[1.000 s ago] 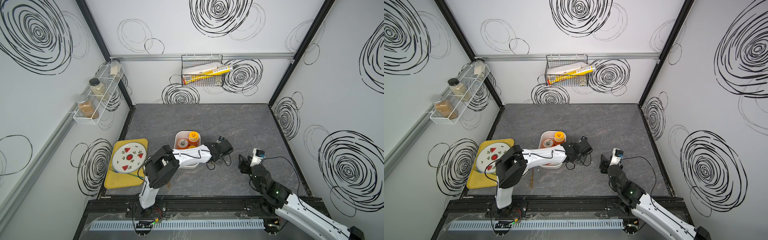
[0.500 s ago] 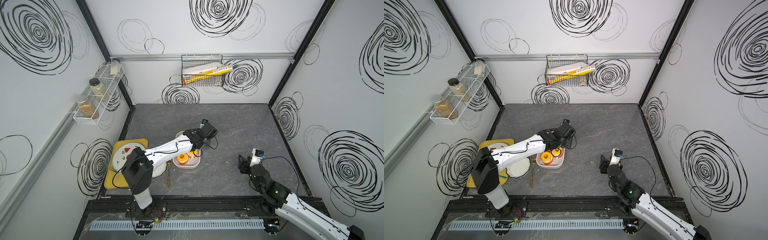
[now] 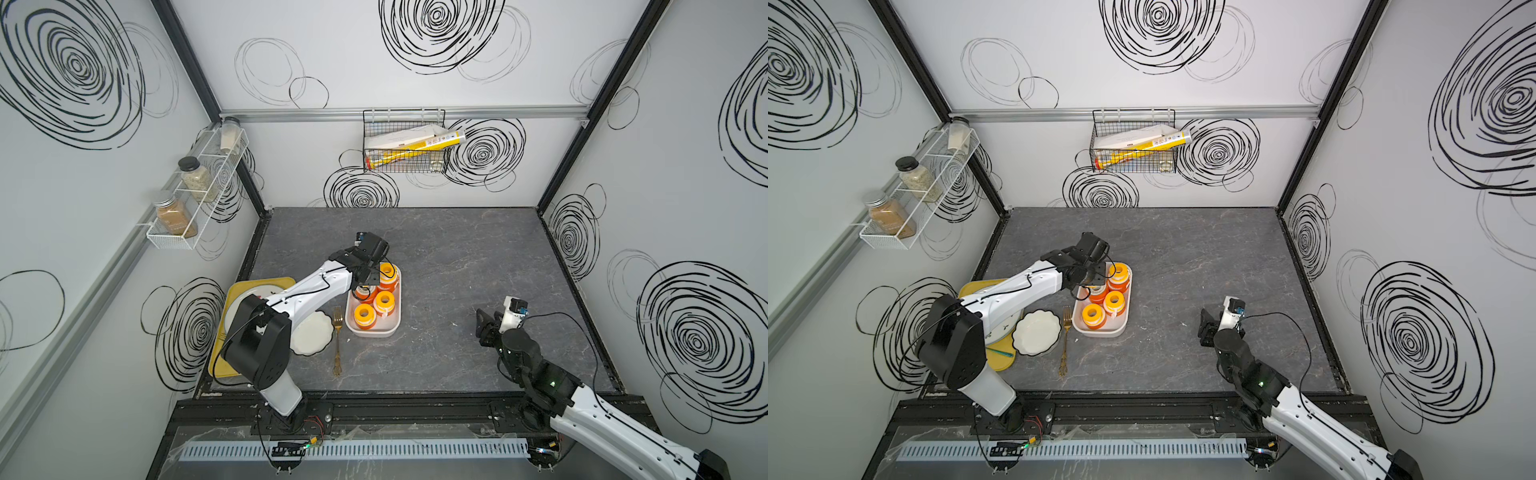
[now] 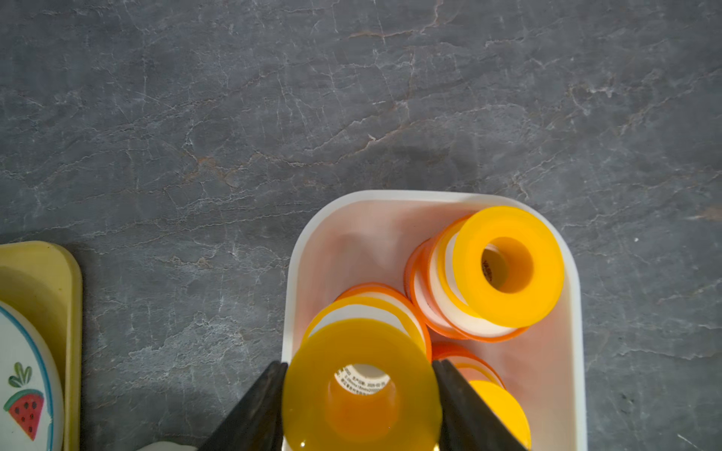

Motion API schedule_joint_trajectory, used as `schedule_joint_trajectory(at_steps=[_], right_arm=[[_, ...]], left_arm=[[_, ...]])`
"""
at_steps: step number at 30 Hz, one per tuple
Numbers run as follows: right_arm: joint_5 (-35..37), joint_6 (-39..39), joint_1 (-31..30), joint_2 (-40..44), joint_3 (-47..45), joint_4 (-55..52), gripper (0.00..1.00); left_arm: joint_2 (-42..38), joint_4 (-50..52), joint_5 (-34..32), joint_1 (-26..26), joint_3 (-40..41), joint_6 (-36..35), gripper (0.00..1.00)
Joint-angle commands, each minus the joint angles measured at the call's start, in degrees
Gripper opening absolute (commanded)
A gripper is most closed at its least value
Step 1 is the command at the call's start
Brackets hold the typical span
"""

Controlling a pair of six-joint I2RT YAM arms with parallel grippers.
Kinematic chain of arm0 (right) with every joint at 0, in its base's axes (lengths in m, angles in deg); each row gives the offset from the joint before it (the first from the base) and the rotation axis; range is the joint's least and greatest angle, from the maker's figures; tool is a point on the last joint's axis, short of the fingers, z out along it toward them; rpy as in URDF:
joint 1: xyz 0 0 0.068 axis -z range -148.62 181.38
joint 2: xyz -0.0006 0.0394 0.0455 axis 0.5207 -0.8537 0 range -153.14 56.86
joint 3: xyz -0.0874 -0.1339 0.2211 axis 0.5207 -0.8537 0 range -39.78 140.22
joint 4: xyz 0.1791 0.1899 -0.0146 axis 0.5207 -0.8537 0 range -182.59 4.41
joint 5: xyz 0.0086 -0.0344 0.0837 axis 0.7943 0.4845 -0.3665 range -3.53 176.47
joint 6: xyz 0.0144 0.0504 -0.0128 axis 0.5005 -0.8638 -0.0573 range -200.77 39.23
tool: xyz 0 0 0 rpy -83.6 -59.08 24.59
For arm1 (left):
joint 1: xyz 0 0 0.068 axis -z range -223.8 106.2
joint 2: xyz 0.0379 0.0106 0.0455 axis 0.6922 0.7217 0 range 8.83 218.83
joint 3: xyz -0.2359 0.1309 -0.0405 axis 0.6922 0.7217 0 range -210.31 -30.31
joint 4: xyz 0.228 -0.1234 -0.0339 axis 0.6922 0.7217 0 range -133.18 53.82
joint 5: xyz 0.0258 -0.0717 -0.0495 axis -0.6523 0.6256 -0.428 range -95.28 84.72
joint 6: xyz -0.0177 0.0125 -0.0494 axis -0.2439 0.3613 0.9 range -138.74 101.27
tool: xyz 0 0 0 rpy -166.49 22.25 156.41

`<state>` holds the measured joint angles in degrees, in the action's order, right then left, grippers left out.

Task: Put the sealing tape into the storage box
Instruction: Place the sealing tape in the storage box.

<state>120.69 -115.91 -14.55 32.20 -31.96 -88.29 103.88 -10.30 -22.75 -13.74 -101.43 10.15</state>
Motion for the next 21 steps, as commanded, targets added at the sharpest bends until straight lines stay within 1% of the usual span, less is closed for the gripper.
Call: schedule_joint_trajectory(at_steps=[1, 11, 21], right_arm=[[-0.1, 0.7, 0.0, -0.2, 0.9, 0.9, 0.59], [-0.2, 0.6, 0.0, -0.2, 0.9, 0.9, 0.59], [-0.3, 0.6, 0.0, -0.2, 0.9, 1.0, 0.59]], left_arm=[[1.7, -2.4, 1.8, -0.8, 0.5, -0.4, 0.61], [3.1, -4.5, 3.1, -1.7, 1.8, -0.4, 0.61], [4.2, -5.2, 4.1, -2.1, 2.7, -0.4, 0.65]])
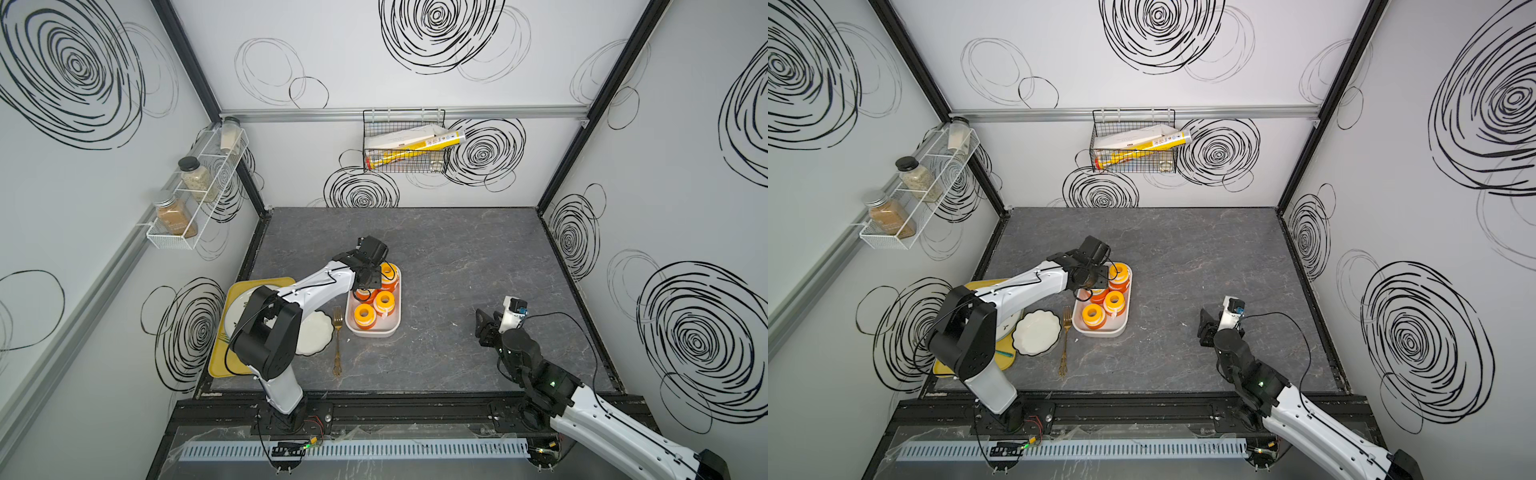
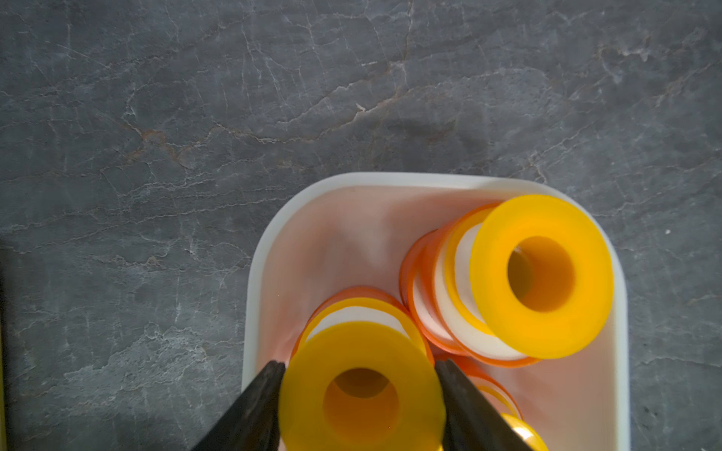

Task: Put the sealing tape into the storage box
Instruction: Place the sealing tape in the storage box.

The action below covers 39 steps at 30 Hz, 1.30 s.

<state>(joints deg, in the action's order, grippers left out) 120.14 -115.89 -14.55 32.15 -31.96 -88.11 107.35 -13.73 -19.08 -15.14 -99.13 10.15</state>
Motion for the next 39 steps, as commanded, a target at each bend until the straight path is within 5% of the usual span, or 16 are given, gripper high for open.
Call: schedule_joint_trajectory(at_steps=[1, 7, 15, 25, 31, 36, 39], right_arm=[[0.3, 0.6, 0.0, -0.2, 0.9, 0.9, 0.59], [0.2, 0.7, 0.0, -0.2, 0.9, 0.9, 0.59], [0.0, 0.6, 0.0, -0.2, 0.9, 0.9, 0.59], [1.7, 0.8, 0.0, -1.5, 0.7, 2.0, 0.62], [4.8, 4.7, 0.0, -2.6, 1.7, 8.5, 0.64], [9.7, 16.0, 1.1, -14.2, 8.3, 22.2, 0.75], [5.6, 18.9, 6.3, -26.1, 19.1, 19.8, 0.78]], left_arm=[[0.8, -1.6, 0.5, -0.6, 0.3, -0.5, 0.65], [0.6, -1.5, 0.5, -0.7, 0.4, -0.5, 0.76], [-3.3, -1.4, 0.2, -0.3, 0.4, 0.1, 0.77], [-23.7, -6.5, -4.1, 1.2, 8.1, 1.7, 0.83], [-39.4, -17.0, -14.7, 1.6, 19.7, 2.3, 0.85], [-46.4, -28.3, -20.2, 0.7, 29.0, -1.1, 0.86], [-47.2, -35.6, -20.7, -2.3, 32.9, -4.5, 0.87]])
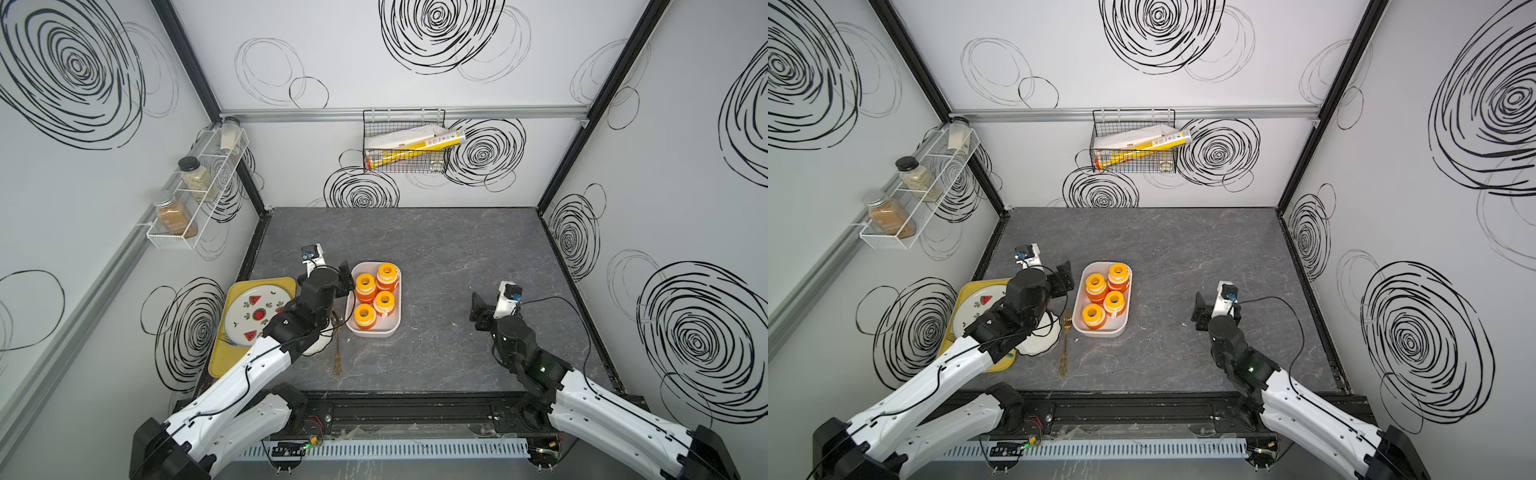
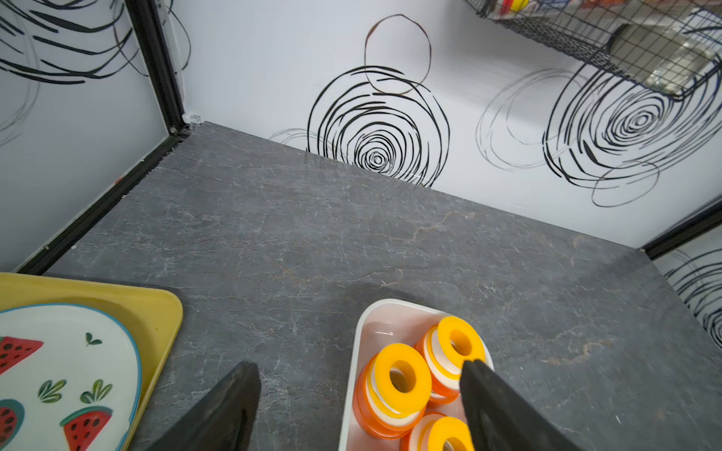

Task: Put the sealing tape into the storage box
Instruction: Place the sealing tape in the storage box, then reset both arms

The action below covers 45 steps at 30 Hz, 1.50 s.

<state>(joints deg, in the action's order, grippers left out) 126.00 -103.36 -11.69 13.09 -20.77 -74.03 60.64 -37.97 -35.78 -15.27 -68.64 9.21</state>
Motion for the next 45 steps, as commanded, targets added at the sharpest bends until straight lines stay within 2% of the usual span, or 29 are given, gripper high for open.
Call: schedule_joint_trajectory(at_steps=[1, 5, 10, 12, 14, 16, 20, 22, 24, 25, 26, 27, 31, 34, 36, 38, 39, 41, 42, 43, 44, 45], right_arm=[[-1.3, 7.2, 5.3, -11.2, 10.8, 5.5, 0.79], [0.5, 9.1, 11.4, -24.8, 15.5, 8.5, 0.85], [1.1, 10.4, 17.5, -30.7, 12.1, 14.6, 0.9], [0.3, 10.9, 20.1, -31.1, 9.0, 18.5, 0.92], [-2.2, 9.3, 22.9, -30.1, 9.1, 16.3, 0.93], [-1.3, 11.4, 24.4, -29.6, 8.1, 18.4, 0.93], [-2.2, 11.5, 28.8, -28.8, 6.6, 19.1, 0.95], [-1.4, 13.0, 29.7, -29.2, 1.6, 26.5, 0.95], [-2.2, 12.5, 30.7, -31.6, -1.8, 32.2, 0.96], [-1.7, 13.1, 31.2, -32.9, -2.0, 35.1, 0.97], [-1.8, 12.8, 31.2, -32.9, -0.6, 32.6, 0.97], [-2.2, 15.0, 31.6, -33.5, -2.6, 38.8, 0.97], [-5.8, 17.6, 34.6, -32.9, -8.7, 53.3, 0.98], [-12.9, 18.9, 37.0, -36.6, -12.7, 65.2, 0.99], [-16.8, 20.3, 37.1, -37.9, -10.7, 61.8, 0.98], [-18.1, 20.6, 37.7, -42.2, -12.0, 69.0, 0.98], [-19.9, 20.8, 38.2, -42.9, -11.2, 68.7, 0.98], [-22.6, 20.2, 39.2, -40.9, -7.7, 57.9, 0.98], [-24.6, 19.9, 40.4, -42.3, -8.8, 62.6, 0.98], [-25.3, 19.4, 40.8, -42.3, -8.5, 62.2, 0.99], [-25.6, 19.1, 41.0, -40.9, -7.6, 57.7, 1.0], [-25.8, 19.3, 41.1, -41.7, -8.3, 60.9, 1.0]], left_arm=[[-0.2, -12.9, -4.6, -3.4, 3.2, -4.0, 0.88], [3.7, -21.3, -7.7, -8.0, 8.0, -6.5, 0.88], [12.3, -31.5, -11.7, -11.5, 13.3, -12.3, 0.88], [14.6, -37.8, -10.1, -13.5, 15.9, -15.7, 0.87], [16.2, -44.0, -7.2, -15.5, 18.2, -17.4, 0.87], [17.8, -46.7, -1.0, -18.0, 18.5, -18.0, 0.87], [24.1, -56.4, 1.9, -18.7, 19.9, -22.8, 0.86], [28.5, -61.6, 5.7, -19.1, 19.9, -24.6, 0.87], [32.2, -60.7, 5.6, -19.2, 17.3, -25.8, 0.87], [32.8, -59.7, 6.1, -19.3, 16.5, -26.3, 0.86], [33.1, -61.2, 7.4, -19.5, 17.0, -27.3, 0.87], [33.3, -62.5, 8.2, -19.6, 17.4, -27.9, 0.87], [33.7, -67.8, 11.1, -20.6, 19.9, -28.1, 0.88], [33.6, -68.9, 13.3, -22.4, 20.8, -26.6, 0.89], [33.5, -69.5, 13.7, -22.5, 21.3, -26.7, 0.9], [33.4, -70.2, 14.3, -22.6, 21.7, -26.9, 0.92], [33.6, -70.3, 14.8, -22.6, 21.7, -26.9, 0.93], [33.6, -69.9, 15.5, -23.0, 21.5, -26.7, 0.94], [33.5, -70.3, 16.4, -23.1, 21.8, -26.9, 0.94], [33.5, -71.5, 17.6, -23.5, 22.8, -26.8, 0.94], [33.5, -75.0, 21.1, -24.3, 25.0, -26.9, 0.92], [36.0, -83.1, 24.1, -25.6, 27.6, -27.3, 0.89]])
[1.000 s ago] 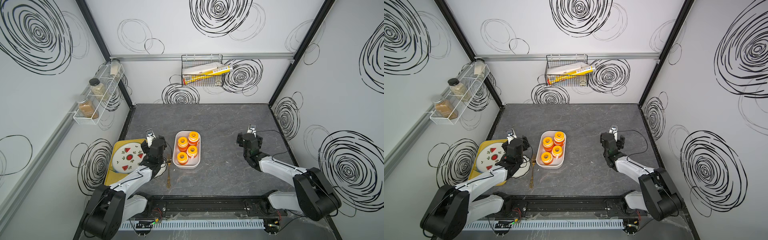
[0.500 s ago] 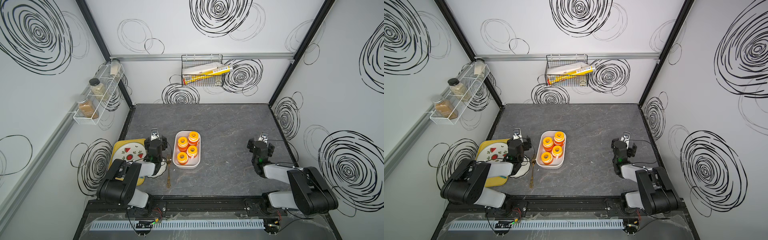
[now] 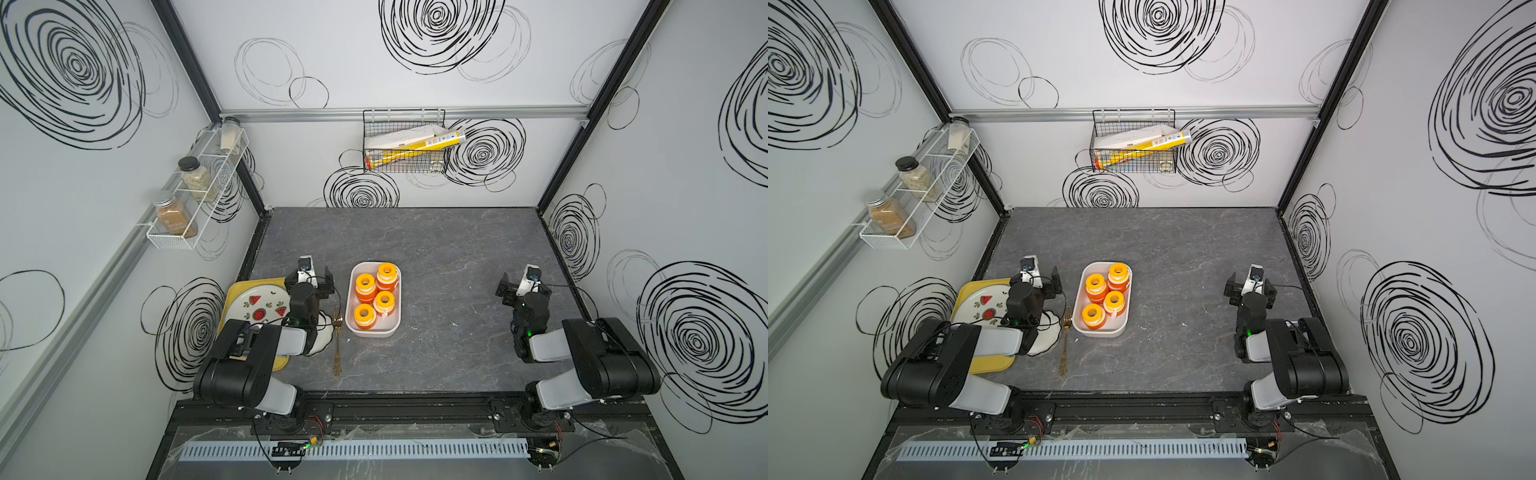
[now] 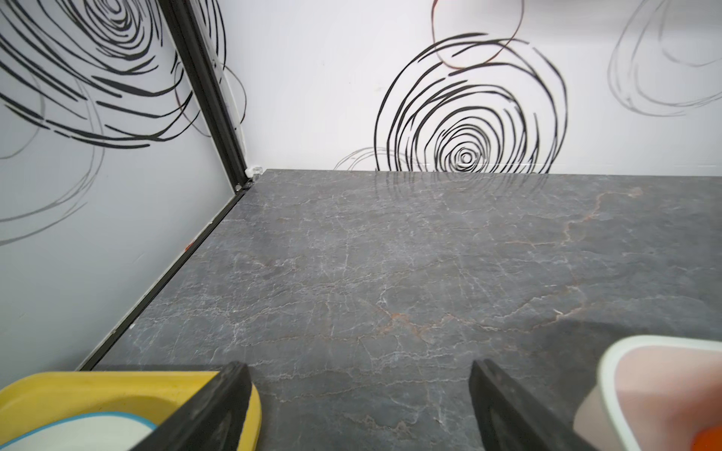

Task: Put the sealing tape into the storage box
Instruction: Reset both arms

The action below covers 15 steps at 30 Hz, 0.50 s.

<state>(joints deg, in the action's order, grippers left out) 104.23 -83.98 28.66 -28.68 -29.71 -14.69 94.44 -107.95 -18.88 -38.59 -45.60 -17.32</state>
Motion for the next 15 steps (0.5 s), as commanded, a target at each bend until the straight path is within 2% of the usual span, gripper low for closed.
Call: schedule_joint_trajectory(at_steps=[1, 2, 3, 4, 5, 6, 7, 8, 15], right_arm=[[-4.0, -0.1, 0.7, -0.2, 0.6, 1.7, 1.0], [-4.0, -0.2, 0.8, 0.8, 1.2, -1.1, 1.0], [-4.1, -0.2, 0.8, 0.4, 0.7, 1.0, 1.0], [-4.1, -0.1, 0.7, 0.2, 0.7, 1.0, 1.0], [-4.0, -0.2, 0.7, 0.9, 0.8, -0.3, 1.0], [-4.1, -0.1, 0.7, 0.5, 0.6, 1.1, 1.0], [-4.0, -0.2, 0.7, 0.6, 0.6, 0.5, 1.0], [-4.0, -0.2, 0.7, 0.7, 0.7, 0.2, 1.0], [-4.0, -0.1, 0.7, 0.6, 0.7, 0.3, 1.0]], left_arm=[[4.1, -18.4, 5.2, -1.6, 5.3, -1.1, 0.9], [2.6, -14.2, 5.1, -1.5, 4.4, -0.6, 0.9], [0.8, -7.1, 6.4, -2.0, 2.9, -0.4, 0.89], [2.6, -10.9, 6.3, -2.4, 3.2, -0.2, 0.89], [3.3, -12.5, 6.5, -2.7, 2.9, 0.4, 0.96], [1.8, -5.6, 6.6, -3.6, 0.9, 1.6, 0.99], [2.0, -3.4, 7.5, -4.4, 0.1, 2.7, 0.99], [2.7, -5.8, 8.8, -5.3, 0.4, 2.9, 0.99], [2.1, -4.0, 8.8, -5.2, 0.1, 2.9, 0.99]])
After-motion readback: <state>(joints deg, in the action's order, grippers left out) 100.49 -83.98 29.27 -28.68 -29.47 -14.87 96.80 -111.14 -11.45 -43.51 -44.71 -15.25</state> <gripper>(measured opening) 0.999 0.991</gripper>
